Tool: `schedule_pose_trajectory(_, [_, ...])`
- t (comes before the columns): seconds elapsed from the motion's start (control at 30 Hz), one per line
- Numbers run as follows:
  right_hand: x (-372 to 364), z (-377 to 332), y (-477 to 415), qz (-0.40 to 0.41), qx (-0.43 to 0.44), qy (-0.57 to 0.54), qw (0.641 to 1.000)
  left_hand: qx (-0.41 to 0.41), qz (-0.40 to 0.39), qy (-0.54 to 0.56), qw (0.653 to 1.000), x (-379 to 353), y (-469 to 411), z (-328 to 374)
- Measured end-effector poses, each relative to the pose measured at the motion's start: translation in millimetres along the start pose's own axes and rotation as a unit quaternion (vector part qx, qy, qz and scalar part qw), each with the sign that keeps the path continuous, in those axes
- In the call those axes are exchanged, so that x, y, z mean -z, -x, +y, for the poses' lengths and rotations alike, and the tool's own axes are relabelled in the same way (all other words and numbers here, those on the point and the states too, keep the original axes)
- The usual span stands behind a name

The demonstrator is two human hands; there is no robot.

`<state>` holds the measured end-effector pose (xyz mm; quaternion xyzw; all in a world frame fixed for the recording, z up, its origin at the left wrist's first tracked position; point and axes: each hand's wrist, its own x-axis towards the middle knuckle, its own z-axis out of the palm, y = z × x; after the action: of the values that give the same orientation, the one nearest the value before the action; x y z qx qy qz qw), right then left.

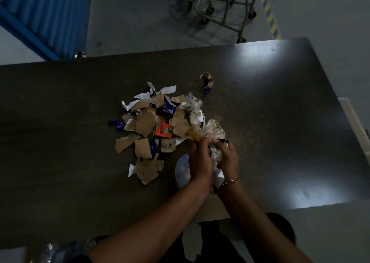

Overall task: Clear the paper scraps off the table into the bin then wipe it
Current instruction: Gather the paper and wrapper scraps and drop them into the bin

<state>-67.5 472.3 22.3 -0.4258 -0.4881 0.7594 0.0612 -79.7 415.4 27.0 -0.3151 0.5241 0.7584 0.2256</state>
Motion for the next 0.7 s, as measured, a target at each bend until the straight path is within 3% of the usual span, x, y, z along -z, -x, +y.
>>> schedule_pose_trajectory(0.4, [52.6, -23.2, 27.2, 0.144, 0.03, -0.144, 0.979, 0.015, -0.126, -0.083, 0.988, -41.3, 28.1, -34.4])
schedule_pose_trajectory(0.53, [94.0, -24.4, 40.0, 0.183, 0.037, -0.2, 0.962, 0.001, -0.153, -0.147, 0.977, -58.5, 51.8, -66.5])
schedule_pose_trajectory(0.7, [169.3, -16.5, 62.2, 0.23, 0.04, -0.27, 0.934, 0.045, -0.208, -0.178, 0.961, -79.4, 91.1, -129.3])
